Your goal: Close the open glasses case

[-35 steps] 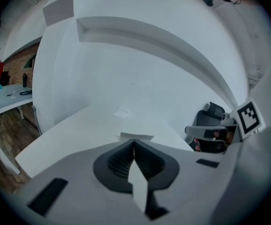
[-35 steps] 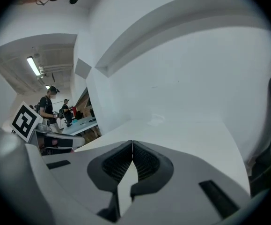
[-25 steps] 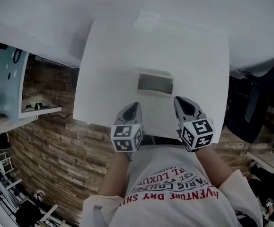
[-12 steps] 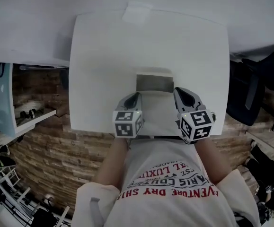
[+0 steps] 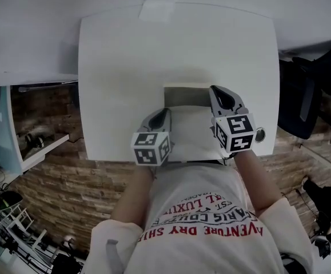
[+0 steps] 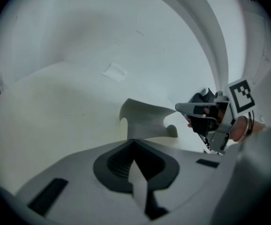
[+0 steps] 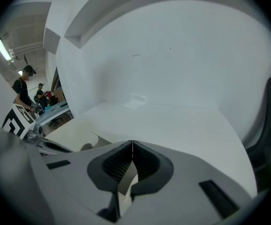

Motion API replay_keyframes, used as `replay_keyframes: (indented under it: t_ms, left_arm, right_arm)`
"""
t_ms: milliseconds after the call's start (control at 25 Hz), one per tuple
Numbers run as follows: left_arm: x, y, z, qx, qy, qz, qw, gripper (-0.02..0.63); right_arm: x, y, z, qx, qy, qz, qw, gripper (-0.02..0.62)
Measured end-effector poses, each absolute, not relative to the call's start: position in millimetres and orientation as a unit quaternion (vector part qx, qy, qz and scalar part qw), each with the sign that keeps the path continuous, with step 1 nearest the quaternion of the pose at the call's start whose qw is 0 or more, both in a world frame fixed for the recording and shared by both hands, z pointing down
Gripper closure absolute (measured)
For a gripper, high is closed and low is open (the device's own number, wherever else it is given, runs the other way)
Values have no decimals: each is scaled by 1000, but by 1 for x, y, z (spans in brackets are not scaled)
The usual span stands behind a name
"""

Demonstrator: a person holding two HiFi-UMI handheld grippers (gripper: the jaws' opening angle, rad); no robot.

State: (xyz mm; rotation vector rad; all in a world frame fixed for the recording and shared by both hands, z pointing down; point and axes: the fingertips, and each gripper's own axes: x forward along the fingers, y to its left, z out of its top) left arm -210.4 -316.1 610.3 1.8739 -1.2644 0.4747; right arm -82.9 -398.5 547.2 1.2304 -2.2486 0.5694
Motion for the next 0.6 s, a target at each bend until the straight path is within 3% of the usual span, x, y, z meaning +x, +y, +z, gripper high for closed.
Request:
replay_keyframes:
  t_ms: [600]
  left_arm:
    - [-211,-313,612,744,-495,183,409,601]
  right_arm:
    - [-80,-399,575,454,-807,287,246,583]
